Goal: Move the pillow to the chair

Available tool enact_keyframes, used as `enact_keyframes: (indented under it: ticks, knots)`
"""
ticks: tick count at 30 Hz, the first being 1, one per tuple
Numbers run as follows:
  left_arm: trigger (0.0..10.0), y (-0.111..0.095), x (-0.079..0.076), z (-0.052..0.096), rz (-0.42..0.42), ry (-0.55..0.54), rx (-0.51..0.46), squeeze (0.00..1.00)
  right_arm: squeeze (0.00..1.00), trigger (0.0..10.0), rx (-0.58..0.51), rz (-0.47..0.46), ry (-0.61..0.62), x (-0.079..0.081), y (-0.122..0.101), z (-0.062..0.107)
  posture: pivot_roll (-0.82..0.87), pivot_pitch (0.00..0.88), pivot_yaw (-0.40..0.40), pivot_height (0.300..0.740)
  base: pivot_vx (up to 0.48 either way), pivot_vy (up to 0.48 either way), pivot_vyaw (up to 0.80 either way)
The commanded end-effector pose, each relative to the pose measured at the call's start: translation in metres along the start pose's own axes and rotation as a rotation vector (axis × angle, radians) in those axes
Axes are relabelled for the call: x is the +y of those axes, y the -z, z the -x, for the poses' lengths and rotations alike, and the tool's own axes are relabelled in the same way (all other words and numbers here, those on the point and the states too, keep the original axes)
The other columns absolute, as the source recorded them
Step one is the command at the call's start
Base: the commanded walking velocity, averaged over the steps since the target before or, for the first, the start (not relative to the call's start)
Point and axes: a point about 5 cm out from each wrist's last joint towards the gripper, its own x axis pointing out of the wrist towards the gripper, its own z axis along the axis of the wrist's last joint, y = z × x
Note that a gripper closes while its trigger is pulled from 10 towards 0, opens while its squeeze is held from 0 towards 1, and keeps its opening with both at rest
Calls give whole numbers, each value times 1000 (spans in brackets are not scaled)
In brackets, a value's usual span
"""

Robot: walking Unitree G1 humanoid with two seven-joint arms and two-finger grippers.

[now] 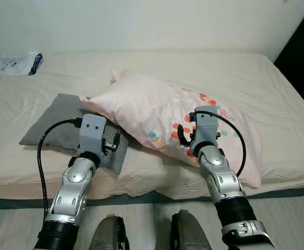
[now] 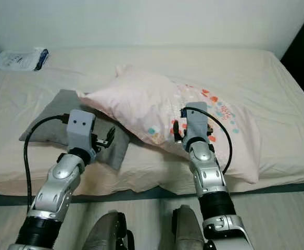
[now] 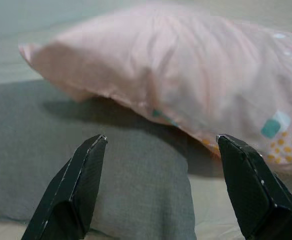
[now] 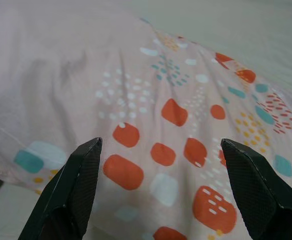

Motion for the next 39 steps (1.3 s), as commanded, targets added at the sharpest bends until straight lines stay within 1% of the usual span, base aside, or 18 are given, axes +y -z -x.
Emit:
enact_keyframes:
  ticks: [1, 4, 7, 15, 20, 24, 25, 26, 27, 28, 29, 30, 32, 33, 35, 36, 38, 39]
  knots:
    - [10000, 9, -1, 5, 13, -13, 31, 0, 0, 10000, 28, 5, -18, 3, 4, 1, -28, 233, -32, 618, 0, 0, 0]
    - [10000, 8, 1, 6, 21, -35, 28, 0, 0, 10000, 33, 13, -29, 4, 2, -1, -32, 233, -75, 618, 0, 0, 0]
    - [10000, 9, 4, 8, 11, -50, 28, 0, 0, 10000, 42, 17, -38, 4, 2, -3, -31, 232, -89, 618, 0, 0, 0]
    - [10000, 9, 7, 11, -5, -60, 27, 0, 0, 10000, 45, 27, -54, 6, 1, -4, -32, 230, -92, 618, 0, 0, 0]
    - [10000, 9, 4, 9, 1, -62, 24, 0, 0, 10000, 41, 20, -59, 6, 0, -4, -36, 229, -81, 618, 0, 0, 0]
    - [10000, 1, 0, 1, 46, -48, -2, 0, 0, 10000, 25, 8, -50, 3, -1, -3, -36, 221, -67, 598, 0, 0, 0]
    - [10000, -1, 0, -1, 73, -46, -6, 0, 0, 10000, 18, 2, -47, 3, -2, -2, -35, 220, -67, 598, 0, 0, 0]
    - [10000, -1, 0, -1, 73, -46, -6, 0, 0, 10000, 18, 2, -47, 3, -2, -2, -35, 220, -67, 598, 0, 0, 0]
    - [10000, -4, 0, -4, 132, -46, -11, 0, 0, 10000, 12, -3, -45, 3, -3, -2, -34, 217, -65, 598, 0, 0, 0]
    - [10000, -6, 0, -7, 214, -36, -19, 0, 0, 10000, 8, -10, -44, 3, -3, -2, -33, 214, -65, 598, 0, 0, 0]
    - [10000, -6, 0, -7, 214, -36, -19, 0, 0, 10000, 8, -10, -44, 3, -3, -2, -33, 214, -65, 598, 0, 0, 0]
    - [10000, -14, -2, -11, 418, -10, -45, 0, 0, 10000, 5, -24, -44, 4, -4, -2, -35, 211, -62, 598, 0, 0, 0]
    - [10000, -14, -2, -11, 418, -10, -45, 0, 0, 10000, 5, -24, -44, 4, -4, -2, -35, 211, -62, 598, 0, 0, 0]
    - [10000, -20, -2, -14, 539, 17, -67, 0, 0, 10000, 5, -33, -44, 4, -4, -2, -36, 205, -60, 598, 0, 0, 0]
    - [10000, -28, -1, -19, 693, 51, -100, 0, 0, 10000, 3, -47, -48, 4, -6, -3, -34, 198, -57, 598, 0, 0, 0]
    - [10000, -28, -1, -19, 693, 51, -100, 0, 0, 10000, 3, -47, -48, 4, -6, -3, -34, 198, -57, 598, 0, 0, 0]
    - [10000, -34, 4, -26, 779, 54, -125, 0, 0, 10000, -15, -64, -58, 4, -8, -2, -33, 194, -54, 588, 0, 0, 0]
    - [10000, -34, 4, -26, 779, 54, -125, 0, 0, 10000, -15, -64, -58, 4, -8, -2, -33, 194, -54, 588, 0, 0, 0]
